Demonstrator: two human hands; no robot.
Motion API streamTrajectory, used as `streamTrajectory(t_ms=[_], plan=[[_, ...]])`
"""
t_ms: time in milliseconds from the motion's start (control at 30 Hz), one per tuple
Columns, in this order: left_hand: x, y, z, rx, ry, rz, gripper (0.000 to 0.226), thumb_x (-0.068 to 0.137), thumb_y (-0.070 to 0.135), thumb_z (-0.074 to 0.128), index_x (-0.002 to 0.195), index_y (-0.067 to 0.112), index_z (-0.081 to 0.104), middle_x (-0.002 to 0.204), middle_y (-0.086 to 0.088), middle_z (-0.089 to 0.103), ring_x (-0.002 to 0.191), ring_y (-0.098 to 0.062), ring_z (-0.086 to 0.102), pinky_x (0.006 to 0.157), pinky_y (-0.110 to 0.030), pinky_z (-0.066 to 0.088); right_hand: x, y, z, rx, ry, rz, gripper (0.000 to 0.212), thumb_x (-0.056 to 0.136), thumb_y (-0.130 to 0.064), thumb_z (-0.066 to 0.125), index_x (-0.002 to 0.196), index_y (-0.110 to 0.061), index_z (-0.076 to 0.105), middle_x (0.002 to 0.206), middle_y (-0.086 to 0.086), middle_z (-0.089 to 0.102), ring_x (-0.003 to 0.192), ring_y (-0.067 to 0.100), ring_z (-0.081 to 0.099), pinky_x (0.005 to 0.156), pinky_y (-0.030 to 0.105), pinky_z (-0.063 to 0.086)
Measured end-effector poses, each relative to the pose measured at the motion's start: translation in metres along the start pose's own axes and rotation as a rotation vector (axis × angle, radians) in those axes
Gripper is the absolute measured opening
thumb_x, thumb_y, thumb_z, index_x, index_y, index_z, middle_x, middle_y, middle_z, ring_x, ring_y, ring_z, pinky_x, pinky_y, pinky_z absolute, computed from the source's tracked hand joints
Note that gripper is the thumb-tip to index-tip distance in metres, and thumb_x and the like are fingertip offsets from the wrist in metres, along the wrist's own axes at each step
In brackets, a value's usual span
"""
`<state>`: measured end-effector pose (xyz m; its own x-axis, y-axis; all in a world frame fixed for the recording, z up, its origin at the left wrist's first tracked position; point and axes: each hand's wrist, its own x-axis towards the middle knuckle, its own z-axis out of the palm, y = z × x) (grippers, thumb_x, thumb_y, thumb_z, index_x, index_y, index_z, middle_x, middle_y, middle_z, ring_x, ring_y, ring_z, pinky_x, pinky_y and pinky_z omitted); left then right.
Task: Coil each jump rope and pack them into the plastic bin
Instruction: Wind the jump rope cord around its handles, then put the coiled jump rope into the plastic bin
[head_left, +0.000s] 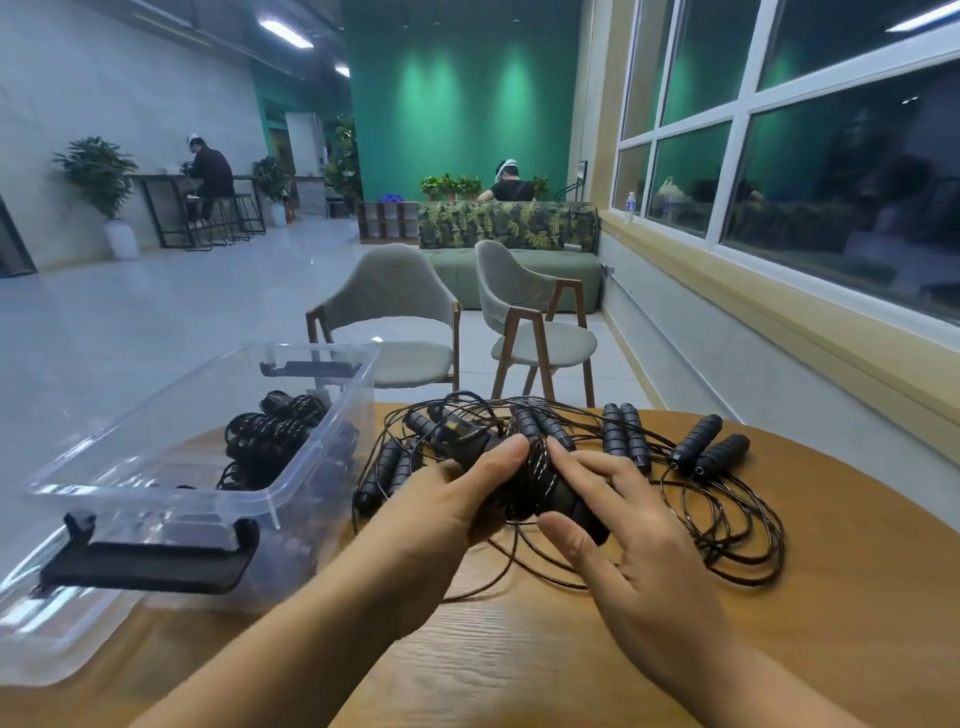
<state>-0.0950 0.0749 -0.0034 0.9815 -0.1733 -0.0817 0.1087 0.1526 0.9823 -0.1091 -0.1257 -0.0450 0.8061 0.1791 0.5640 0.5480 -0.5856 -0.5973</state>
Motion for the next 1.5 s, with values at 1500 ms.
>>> streamTrajectory(t_ms=[1500], plan=[[0.047, 0.082, -0.285, 0.383, 0.248, -0.521, 0.039, 0.103, 0.050, 0.050, 0.092, 0.012, 0.054, 0.063, -0.006, 0.059, 0.055, -0.021, 0.063, 0.068, -0.030, 0.045, 0.245, -0.128, 0.222, -0.453, -1.049, -0.295, 0.045, 0.088, -0.043, 0.085, 0.113, -0.013, 0.064, 0.105, 0.006, 0.070, 0.084, 0.017, 0.060, 0.073, 0.031, 0.050]])
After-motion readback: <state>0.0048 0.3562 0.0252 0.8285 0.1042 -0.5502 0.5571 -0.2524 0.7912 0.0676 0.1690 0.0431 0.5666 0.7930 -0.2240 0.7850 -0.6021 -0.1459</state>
